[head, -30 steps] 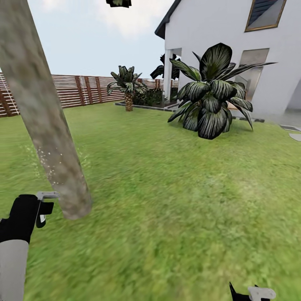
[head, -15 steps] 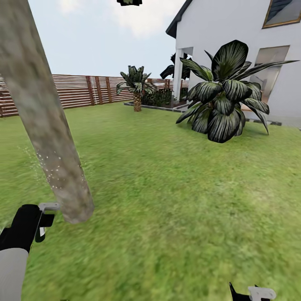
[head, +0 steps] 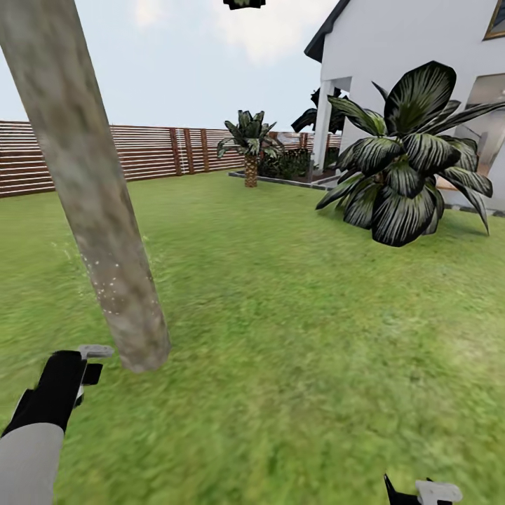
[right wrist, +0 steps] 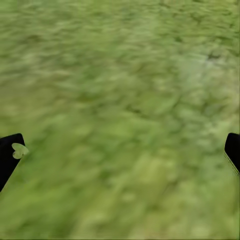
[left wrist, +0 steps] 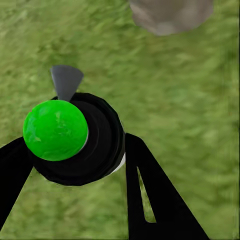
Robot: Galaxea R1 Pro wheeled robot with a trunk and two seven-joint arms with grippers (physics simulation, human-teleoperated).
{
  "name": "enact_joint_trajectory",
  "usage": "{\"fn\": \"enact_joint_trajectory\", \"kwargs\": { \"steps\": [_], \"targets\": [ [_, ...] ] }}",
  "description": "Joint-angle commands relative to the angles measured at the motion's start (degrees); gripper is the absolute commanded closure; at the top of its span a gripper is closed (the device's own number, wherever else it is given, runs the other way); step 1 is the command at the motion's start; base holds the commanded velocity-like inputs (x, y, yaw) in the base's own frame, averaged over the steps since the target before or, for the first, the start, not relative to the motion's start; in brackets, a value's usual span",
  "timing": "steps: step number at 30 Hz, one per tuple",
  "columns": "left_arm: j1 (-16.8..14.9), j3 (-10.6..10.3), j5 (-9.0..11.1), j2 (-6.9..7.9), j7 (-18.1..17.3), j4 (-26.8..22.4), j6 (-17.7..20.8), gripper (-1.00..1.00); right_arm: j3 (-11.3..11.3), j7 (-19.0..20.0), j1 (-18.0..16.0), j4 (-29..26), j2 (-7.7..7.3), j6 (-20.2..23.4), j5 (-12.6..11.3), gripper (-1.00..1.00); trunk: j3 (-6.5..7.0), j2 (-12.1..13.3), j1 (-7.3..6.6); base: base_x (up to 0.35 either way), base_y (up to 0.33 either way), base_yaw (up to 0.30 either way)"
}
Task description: In the garden, pick up the pesticide atomizer on the floor and spray pesticide onto both trees until each tree trunk is fully covered.
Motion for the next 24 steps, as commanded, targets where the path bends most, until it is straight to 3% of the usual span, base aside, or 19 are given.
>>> {"fn": "enact_joint_trajectory", "kwargs": {
  "steps": [1, 6, 13, 19, 24],
  "targets": [
    [0.00, 0.01, -0.33, -0.65, -0.01, 0.00, -0.87, 1.00, 0.00, -0.01, 0.00, 0.00, 0.00, 0.01, 0.00, -1.00, 0.00, 0.00, 0.00, 0.231, -0.170, 0.005],
    [0.09, 0.00, -0.59, -2.93, 0.03, 2.59, -4.44, 1.00, 0.00, -0.03, -0.01, 0.08, 0.08, 0.06, 0.08, -1.00, 0.00, 0.00, 0.00, 0.232, -0.171, 0.001],
    [0.13, -0.16, -0.95, -3.04, 0.06, 3.19, -4.51, 1.00, 0.09, -0.06, -0.02, 0.09, 0.25, 0.05, 0.09, -1.00, 0.00, 0.00, 0.00, 0.213, -0.199, 0.045],
    [0.79, -0.12, -0.68, -3.06, 3.45, 3.31, -4.50, 1.00, 0.03, -0.08, -0.02, 0.09, 0.26, 0.01, 0.09, -1.00, 0.00, 0.00, 0.00, 0.186, -0.222, 0.257],
    [0.80, 0.02, -0.74, -3.08, 3.81, 3.27, -4.50, 1.00, 0.00, -0.08, 0.00, 0.09, 0.20, 0.01, 0.07, -1.00, 0.00, 0.00, 0.00, 0.185, -0.223, 0.271]
  ]
}}
